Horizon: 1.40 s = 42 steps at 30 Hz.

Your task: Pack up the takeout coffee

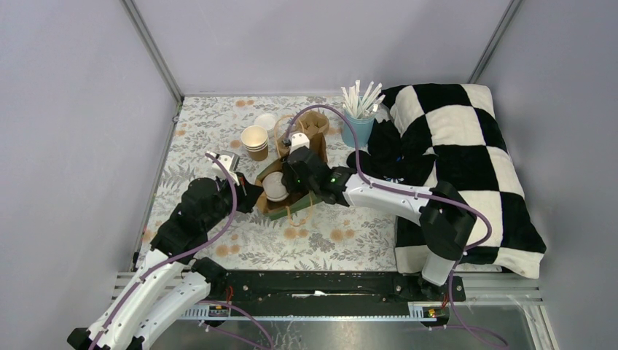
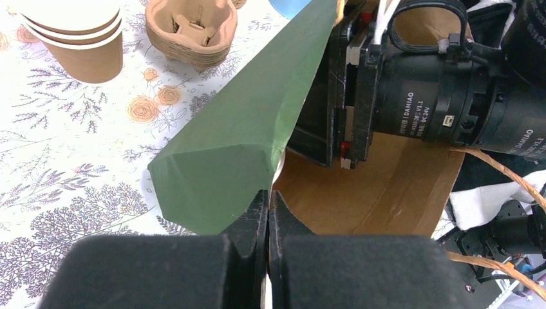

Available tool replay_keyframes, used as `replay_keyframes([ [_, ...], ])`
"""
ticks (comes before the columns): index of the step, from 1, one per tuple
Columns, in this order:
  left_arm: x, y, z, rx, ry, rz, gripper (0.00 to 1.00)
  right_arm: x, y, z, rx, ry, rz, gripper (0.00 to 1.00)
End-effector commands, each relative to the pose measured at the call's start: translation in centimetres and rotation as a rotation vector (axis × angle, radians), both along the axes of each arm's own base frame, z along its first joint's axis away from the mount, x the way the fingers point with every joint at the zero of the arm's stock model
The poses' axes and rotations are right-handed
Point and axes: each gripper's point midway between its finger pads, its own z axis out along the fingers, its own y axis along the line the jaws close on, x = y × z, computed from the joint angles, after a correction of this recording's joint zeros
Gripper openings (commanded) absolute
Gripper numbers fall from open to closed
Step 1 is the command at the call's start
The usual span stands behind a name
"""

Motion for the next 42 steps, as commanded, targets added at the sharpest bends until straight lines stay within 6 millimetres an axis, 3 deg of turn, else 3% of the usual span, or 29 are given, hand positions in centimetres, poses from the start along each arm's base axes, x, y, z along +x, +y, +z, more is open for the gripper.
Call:
replay_keyframes([
  [1,0.3,-0.1,0.6,0.004,-0.029,-0.004,0.0,0.9,-1.1,-1.6,-0.096,0.047,-0.044,0.03],
  [6,0.4,-0.1,0.8,0.007,-0.031,-0.003,0.0,1.1,-0.8,-2.1,-0.114,0.047,-0.03,0.17],
  [14,1.3,0.4,1.7,0.038,-0.034,0.036,0.0,1.0,-1.1,2.8,-0.094,0.003,-0.007,0.53],
  [22,2.3,0.9,2.2,0.065,-0.021,0.086,0.0,0.2,-2.0,6.2,-0.086,0.003,-0.007,0.76],
  [29,1.8,1.1,1.1,0.064,-0.008,0.088,0.0,-0.6,-2.9,8.0,-0.087,-0.021,0.009,0.81],
  [35,1.9,1.6,-0.4,0.106,0.047,0.112,0.0,-1.6,-3.3,7.5,-0.114,-0.036,0.056,0.83],
  [42,2.7,1.9,2.2,0.098,0.042,0.158,0.0,-3.3,-3.1,6.1,-0.166,-0.031,0.147,0.82],
])
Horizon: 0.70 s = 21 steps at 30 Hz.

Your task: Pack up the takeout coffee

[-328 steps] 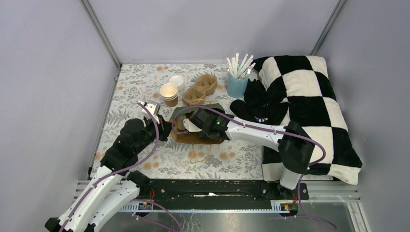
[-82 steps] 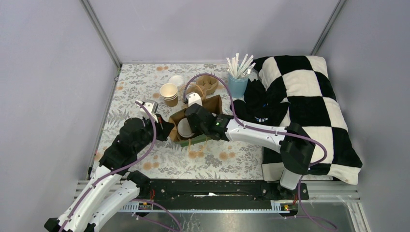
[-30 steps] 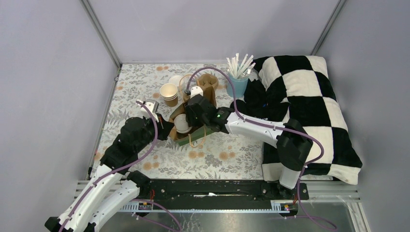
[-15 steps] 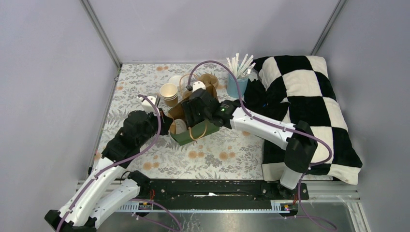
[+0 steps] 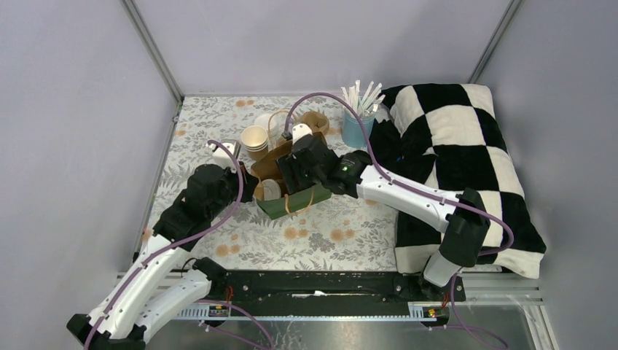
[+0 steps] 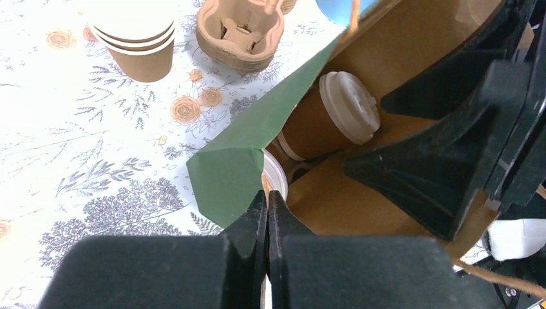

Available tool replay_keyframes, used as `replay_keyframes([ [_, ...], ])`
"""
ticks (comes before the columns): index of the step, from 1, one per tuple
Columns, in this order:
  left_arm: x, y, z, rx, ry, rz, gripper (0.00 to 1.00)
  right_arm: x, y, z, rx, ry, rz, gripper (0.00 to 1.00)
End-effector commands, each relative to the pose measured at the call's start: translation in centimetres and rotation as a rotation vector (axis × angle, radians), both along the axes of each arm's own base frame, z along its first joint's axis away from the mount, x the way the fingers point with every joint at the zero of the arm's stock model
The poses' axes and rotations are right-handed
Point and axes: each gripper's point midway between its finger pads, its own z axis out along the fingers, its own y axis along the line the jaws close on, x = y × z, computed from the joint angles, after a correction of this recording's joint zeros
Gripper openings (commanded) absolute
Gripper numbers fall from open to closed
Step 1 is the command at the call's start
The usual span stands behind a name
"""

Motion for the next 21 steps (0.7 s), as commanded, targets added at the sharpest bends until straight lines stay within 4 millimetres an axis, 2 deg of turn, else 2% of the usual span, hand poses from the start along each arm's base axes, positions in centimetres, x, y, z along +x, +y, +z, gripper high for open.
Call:
replay_keyframes([
  [1,0.4,0.7,2.0,0.008,0.025,0.065,0.0,-1.9,0.1,0.6,-0.017,-0.016,0.076,0.81],
  [3,0.6,0.9,2.8,0.011,0.056,0.09,0.07,-2.4,0.4,0.9,-0.017,-0.03,0.094,0.81],
  [6,0.9,1.1,2.7,0.042,0.152,0.137,0.1,-2.7,1.0,1.1,-0.026,-0.042,0.118,0.81],
  [12,1.7,0.6,3.6,0.088,0.291,0.178,0.4,-1.6,1.4,2.9,-0.02,-0.121,0.113,0.81],
  [13,1.8,0.5,4.0,0.087,0.299,0.184,0.43,-1.6,1.5,3.1,-0.012,-0.126,0.11,0.81],
  [17,1.5,0.4,3.4,0.106,0.353,0.186,0.47,-1.5,1.6,4.0,0.028,-0.147,0.098,0.82],
  [21,0.1,0.8,2.2,0.129,0.434,0.185,0.51,-1.3,1.5,4.0,0.028,-0.16,0.095,0.84],
])
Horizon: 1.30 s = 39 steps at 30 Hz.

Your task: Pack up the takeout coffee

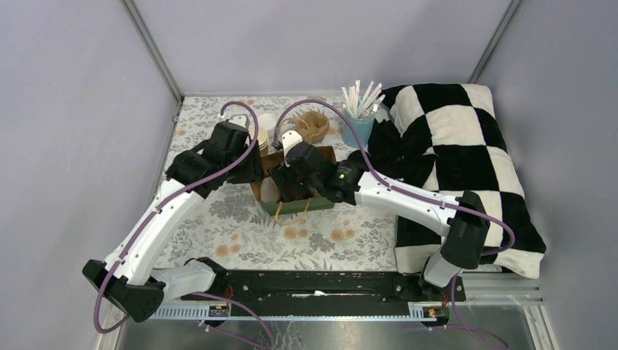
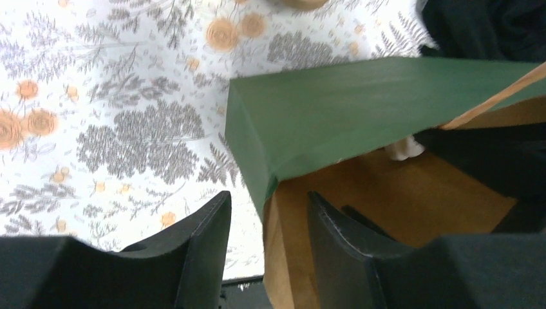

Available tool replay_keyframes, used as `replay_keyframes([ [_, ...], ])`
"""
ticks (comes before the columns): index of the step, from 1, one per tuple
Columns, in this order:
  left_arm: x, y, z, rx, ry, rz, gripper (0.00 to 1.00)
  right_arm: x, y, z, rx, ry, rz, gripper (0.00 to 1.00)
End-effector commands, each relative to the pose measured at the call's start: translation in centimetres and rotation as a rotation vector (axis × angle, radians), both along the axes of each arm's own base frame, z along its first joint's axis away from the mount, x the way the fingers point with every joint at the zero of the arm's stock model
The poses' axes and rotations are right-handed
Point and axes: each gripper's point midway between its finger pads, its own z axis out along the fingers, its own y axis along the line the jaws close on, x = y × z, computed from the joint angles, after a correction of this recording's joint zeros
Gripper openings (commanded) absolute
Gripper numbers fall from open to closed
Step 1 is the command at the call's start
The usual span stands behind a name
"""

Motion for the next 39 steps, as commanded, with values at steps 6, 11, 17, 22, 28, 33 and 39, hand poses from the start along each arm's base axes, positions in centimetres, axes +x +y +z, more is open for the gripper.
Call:
replay_keyframes([
  [6,0.1,1.7,-1.7,0.103,0.03,0.043,0.48,0.1,0.4,3.5,0.115,-0.062,-0.003,0.84],
  [11,2.6,1.8,-1.1,0.142,-0.068,0.051,0.13,-1.2,0.5,2.9,0.12,-0.037,0.031,0.84],
  [17,4.7,0.4,3.6,0.034,-0.293,0.028,0.02,-1.9,0.9,2.0,0.077,-0.055,0.04,0.84],
  [22,3.3,-1.0,6.4,-0.136,-0.472,-0.054,0.0,-1.4,1.2,3.6,0.077,-0.107,-0.001,0.84],
  [28,-0.2,-0.1,5.2,-0.278,-0.556,-0.05,0.0,-1.0,0.3,3.4,0.08,-0.12,-0.115,0.84],
  [33,-2.0,0.6,3.0,-0.322,-0.554,-0.035,0.0,-0.4,1.1,3.4,0.153,-0.073,-0.219,0.83],
  [39,-3.5,1.2,0.6,-0.34,-0.514,-0.023,0.0,-0.9,2.5,2.3,0.185,-0.022,-0.278,0.78],
])
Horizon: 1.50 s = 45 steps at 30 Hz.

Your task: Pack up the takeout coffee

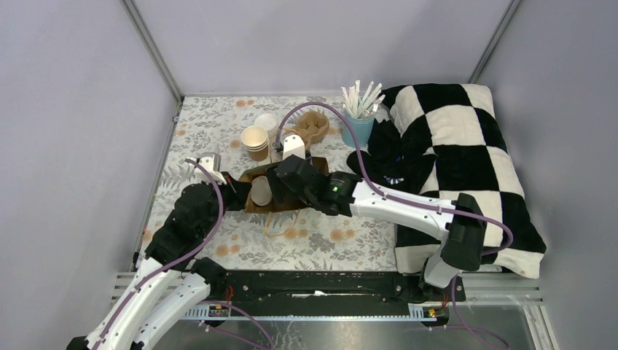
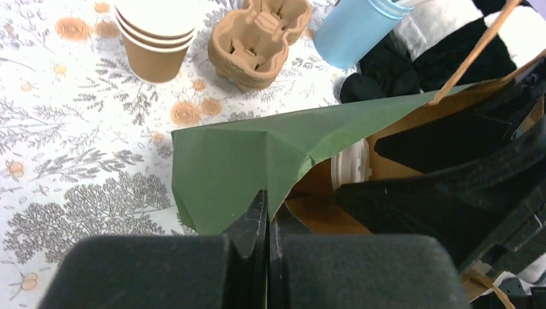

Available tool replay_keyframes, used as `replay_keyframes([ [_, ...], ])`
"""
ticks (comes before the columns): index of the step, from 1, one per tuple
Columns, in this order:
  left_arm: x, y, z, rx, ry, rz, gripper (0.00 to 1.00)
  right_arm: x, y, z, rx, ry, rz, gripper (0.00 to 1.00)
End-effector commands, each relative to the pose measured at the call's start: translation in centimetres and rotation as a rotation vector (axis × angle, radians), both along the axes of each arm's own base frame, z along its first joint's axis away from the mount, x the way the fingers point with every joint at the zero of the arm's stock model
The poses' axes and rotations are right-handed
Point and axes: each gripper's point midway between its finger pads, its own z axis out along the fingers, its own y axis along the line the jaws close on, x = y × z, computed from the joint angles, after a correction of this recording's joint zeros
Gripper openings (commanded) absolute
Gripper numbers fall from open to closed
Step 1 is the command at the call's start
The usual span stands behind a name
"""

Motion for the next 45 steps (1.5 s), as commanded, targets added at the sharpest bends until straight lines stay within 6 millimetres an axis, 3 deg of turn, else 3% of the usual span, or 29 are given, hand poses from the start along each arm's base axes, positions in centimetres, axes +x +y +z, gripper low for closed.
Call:
replay_keyframes([
  [1,-0.7,-0.3,1.4,-0.091,-0.055,-0.013,0.0,0.0,1.3,0.5,0.068,0.018,-0.096,0.76],
  [8,-1.9,-0.6,0.4,-0.145,-0.026,-0.037,0.0,-1.2,1.2,-1.6,0.036,0.059,-0.139,0.65],
  [15,-1.5,-0.7,-0.9,-0.136,-0.062,-0.042,0.0,-4.1,-0.2,-3.4,-0.039,0.083,-0.115,0.64],
  [20,-1.4,-1.2,-2.0,-0.129,-0.046,-0.067,0.0,-5.2,-1.2,-4.7,-0.077,0.086,-0.145,0.64],
  [24,-1.6,-1.5,-1.9,-0.139,-0.046,-0.086,0.0,-4.2,-1.5,-4.2,-0.037,0.042,-0.217,0.66],
  [27,-2.0,-1.9,-1.9,-0.156,-0.035,-0.106,0.0,-3.1,-0.4,-2.7,-0.001,-0.003,-0.237,0.7],
  [33,-2.5,-1.9,-2.0,-0.179,-0.022,-0.112,0.0,-0.5,1.7,-1.6,0.087,-0.025,-0.289,0.76],
  [39,-2.7,-2.0,-1.9,-0.193,-0.023,-0.117,0.0,1.5,3.2,-2.6,0.123,-0.037,-0.343,0.78],
  [45,-3.1,-2.6,-1.8,-0.198,-0.022,-0.157,0.0,2.4,4.4,-4.3,0.141,-0.033,-0.351,0.72],
])
